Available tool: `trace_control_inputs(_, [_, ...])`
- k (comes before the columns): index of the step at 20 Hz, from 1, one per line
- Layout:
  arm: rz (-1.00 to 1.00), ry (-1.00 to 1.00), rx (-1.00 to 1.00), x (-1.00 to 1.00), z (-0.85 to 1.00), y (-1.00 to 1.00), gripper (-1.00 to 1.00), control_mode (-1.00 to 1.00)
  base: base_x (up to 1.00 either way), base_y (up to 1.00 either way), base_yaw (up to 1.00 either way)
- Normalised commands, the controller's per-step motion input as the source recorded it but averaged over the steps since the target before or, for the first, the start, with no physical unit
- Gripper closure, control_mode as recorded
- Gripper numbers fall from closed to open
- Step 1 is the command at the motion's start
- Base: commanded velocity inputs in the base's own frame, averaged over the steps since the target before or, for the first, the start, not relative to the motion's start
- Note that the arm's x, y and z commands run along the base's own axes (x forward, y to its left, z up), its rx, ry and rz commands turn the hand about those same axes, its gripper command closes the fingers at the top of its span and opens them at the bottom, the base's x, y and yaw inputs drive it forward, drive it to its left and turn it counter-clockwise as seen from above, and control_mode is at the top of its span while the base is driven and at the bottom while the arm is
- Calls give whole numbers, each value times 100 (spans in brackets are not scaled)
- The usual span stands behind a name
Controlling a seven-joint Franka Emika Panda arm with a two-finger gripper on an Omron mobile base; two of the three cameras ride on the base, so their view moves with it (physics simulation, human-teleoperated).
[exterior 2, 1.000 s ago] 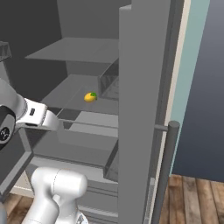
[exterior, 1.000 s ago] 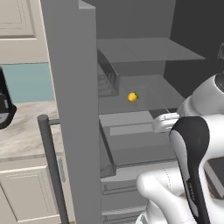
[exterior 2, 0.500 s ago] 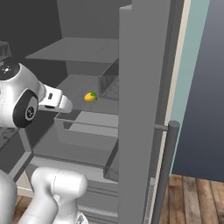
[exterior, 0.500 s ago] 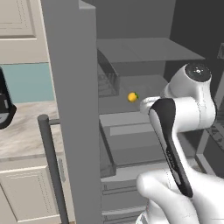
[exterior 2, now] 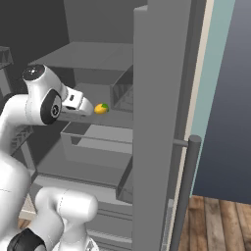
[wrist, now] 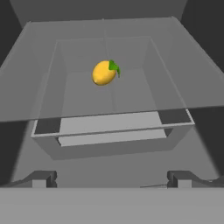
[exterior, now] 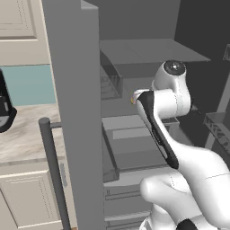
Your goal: Grab the garlic and lemon from the fridge, place them in the blender, close the lid, and turn on the blender to create a marinade.
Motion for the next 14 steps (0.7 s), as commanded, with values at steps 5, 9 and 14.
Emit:
trace_control_inputs(5, [-2,0,1,77,-60,0,-100,-100,0,0,0])
trace_control_inputs(9, [-4,0,0,79,-14,0,-100,-100,0,0,0])
trace_control_inputs(14, [-3,0,0,76,-23,0,-100,-100,0,0,0])
